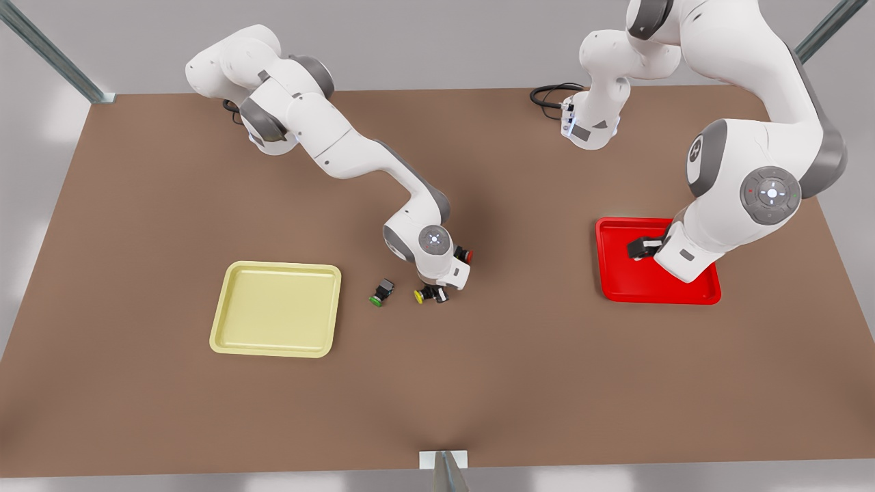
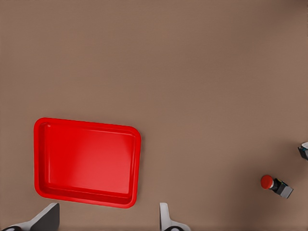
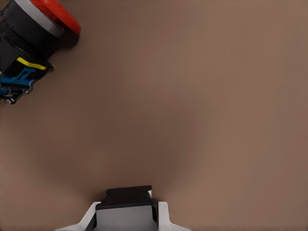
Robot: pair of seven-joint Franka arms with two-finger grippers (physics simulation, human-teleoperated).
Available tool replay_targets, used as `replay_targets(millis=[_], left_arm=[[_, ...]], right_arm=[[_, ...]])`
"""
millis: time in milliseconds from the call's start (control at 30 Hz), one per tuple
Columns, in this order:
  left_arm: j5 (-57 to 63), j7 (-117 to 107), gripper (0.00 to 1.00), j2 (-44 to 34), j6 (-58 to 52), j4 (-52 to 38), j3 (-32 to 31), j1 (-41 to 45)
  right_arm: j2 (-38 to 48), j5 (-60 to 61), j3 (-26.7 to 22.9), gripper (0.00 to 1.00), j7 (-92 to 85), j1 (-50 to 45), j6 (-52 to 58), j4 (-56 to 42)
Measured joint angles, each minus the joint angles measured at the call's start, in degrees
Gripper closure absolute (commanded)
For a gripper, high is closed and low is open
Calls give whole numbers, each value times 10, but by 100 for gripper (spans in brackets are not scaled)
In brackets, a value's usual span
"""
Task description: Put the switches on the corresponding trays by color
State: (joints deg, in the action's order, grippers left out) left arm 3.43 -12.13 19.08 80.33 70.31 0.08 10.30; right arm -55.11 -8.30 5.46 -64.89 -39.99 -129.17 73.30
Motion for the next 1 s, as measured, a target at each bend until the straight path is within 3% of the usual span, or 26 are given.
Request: replay_targets(millis=[333, 533, 733, 933, 1000], left_arm=[[-1, -11, 0, -3, -3, 1, -2, 2], [-55, -289, 0, 0, -2, 6, -6, 79], [-109, -395, 0, 5, 16, 7, -6, 135], [-142, -630, 0, 13, 109, 57, -6, 188], [-149, -708, 0, 21, 145, 79, -7, 216]], right_arm=[[35, 0, -1, 51, 0, 25, 4, 22], [73, 0, -9, 51, -11, 114, -3, 49], [207, -6, -16, 51, -76, 214, -64, 263], [244, -6, -111, 51, -163, 227, -107, 359], [239, -7, -113, 19, -162, 222, -113, 359]])
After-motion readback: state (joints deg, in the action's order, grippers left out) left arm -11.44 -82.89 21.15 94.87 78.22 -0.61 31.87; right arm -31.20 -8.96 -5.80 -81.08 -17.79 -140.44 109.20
